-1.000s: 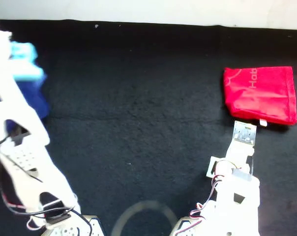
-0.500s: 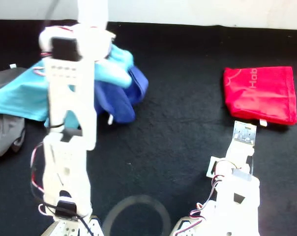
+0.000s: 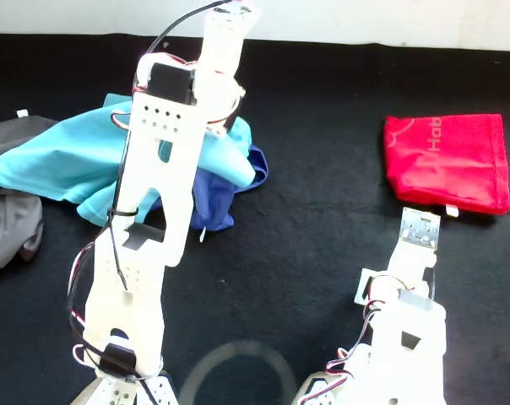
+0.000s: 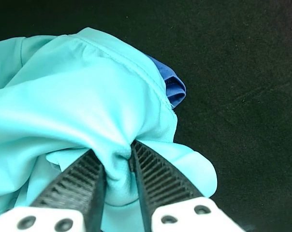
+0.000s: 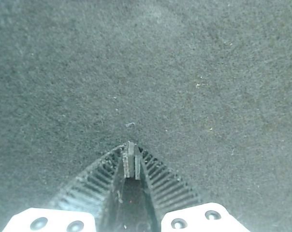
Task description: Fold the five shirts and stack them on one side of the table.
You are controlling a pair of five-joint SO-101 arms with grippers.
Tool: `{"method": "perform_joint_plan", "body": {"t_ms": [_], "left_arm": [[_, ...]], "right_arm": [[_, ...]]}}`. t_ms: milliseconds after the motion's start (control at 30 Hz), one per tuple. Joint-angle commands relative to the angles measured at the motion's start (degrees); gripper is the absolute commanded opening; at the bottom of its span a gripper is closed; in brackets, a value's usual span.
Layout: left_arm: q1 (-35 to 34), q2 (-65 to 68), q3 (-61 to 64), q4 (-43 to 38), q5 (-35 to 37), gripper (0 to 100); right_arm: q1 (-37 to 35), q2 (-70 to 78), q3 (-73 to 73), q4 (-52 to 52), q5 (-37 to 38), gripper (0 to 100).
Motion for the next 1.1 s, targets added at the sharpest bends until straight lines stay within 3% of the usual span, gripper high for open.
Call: {"method": "perform_joint_plan", "body": {"t_ms": [0, 733, 967, 1067], "left_arm": [[0.6, -3.7, 0.0, 0.1, 0.6, 1], [1.1, -4.0, -0.2, 0.1, 0.6, 1], [1.9, -4.2, -0.4, 0.2, 0.7, 19], [2.7, -6.7, -1.8, 0.4, 0.7, 20]], "right_arm": [[-0.6, -0.1, 0.2, -1.0, -0.6, 0.7], [-0.6, -0.1, 0.2, -1.0, -0.6, 0.7], [-0.6, -0.1, 0.2, -1.1, -0.4, 0.7], [-0.6, -0.1, 0.2, -1.1, -0.4, 0.7]]}}
